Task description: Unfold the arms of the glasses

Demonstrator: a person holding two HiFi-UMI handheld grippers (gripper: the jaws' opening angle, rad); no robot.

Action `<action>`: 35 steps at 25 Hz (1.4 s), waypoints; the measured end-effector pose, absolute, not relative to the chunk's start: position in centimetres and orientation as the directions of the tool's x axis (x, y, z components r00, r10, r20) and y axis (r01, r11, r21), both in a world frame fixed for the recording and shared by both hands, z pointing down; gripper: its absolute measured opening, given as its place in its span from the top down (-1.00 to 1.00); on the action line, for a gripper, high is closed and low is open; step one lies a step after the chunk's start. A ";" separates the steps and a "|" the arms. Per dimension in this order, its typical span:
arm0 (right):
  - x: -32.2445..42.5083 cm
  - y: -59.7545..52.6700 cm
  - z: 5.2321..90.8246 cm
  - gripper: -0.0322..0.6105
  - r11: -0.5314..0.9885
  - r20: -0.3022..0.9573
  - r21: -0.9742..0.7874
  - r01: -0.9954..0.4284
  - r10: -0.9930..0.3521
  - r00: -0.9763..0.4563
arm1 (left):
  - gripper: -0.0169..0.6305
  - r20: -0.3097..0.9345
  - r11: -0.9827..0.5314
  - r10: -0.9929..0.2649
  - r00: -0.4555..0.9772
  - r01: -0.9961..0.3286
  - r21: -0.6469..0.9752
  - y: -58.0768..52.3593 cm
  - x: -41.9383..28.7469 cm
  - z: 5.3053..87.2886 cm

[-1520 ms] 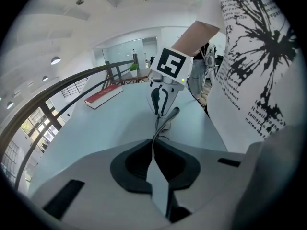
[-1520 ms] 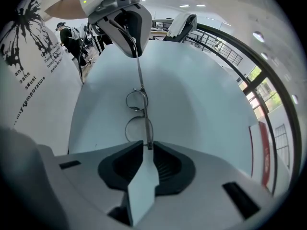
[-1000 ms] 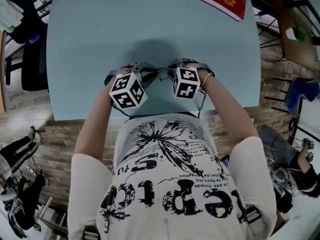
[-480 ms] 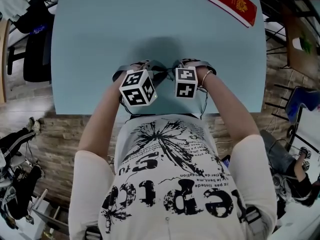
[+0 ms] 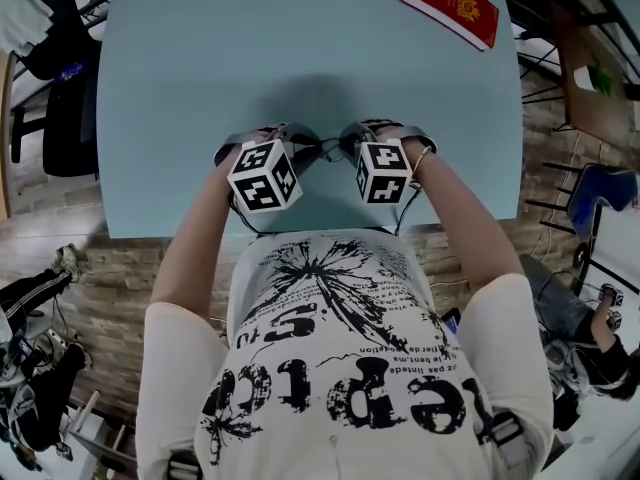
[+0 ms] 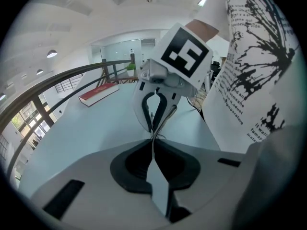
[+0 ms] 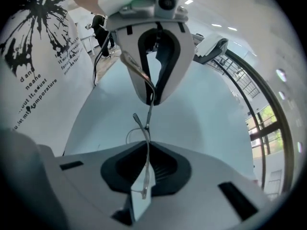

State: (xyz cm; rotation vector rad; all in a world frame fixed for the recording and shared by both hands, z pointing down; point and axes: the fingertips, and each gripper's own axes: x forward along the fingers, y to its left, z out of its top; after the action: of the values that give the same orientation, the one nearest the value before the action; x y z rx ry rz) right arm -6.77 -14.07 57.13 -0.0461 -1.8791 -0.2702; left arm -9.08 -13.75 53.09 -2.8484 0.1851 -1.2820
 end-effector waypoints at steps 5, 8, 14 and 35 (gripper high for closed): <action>-6.1 -14.4 54.8 0.80 0.980 0.897 0.192 0.061 -0.150 -0.416 | 0.85 0.749 -0.992 -0.117 0.652 -0.104 -0.065 -14.1 -9.5 53.2; -5.3 -14.5 53.8 0.81 0.973 0.879 0.229 0.031 -0.193 -0.436 | 0.85 0.751 -0.992 -0.120 0.650 -0.102 -0.070 -14.3 -9.6 53.1; -2.7 -14.1 52.5 0.82 0.967 0.854 0.254 -0.038 -0.242 -0.461 | 0.85 0.761 -0.993 -0.120 0.638 -0.086 -0.084 -14.5 -9.3 52.9; 3.1 -14.2 51.7 0.81 0.948 0.816 0.263 -0.182 -0.319 -0.481 | 0.85 0.776 -0.986 -0.159 0.610 -0.131 -0.099 -15.3 -8.7 52.7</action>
State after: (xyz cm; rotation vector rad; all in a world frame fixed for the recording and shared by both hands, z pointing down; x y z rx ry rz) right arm 3.05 -14.20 51.70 0.3547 -2.0855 -0.1708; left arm -8.75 -15.31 52.71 -2.7903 0.2516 -1.3492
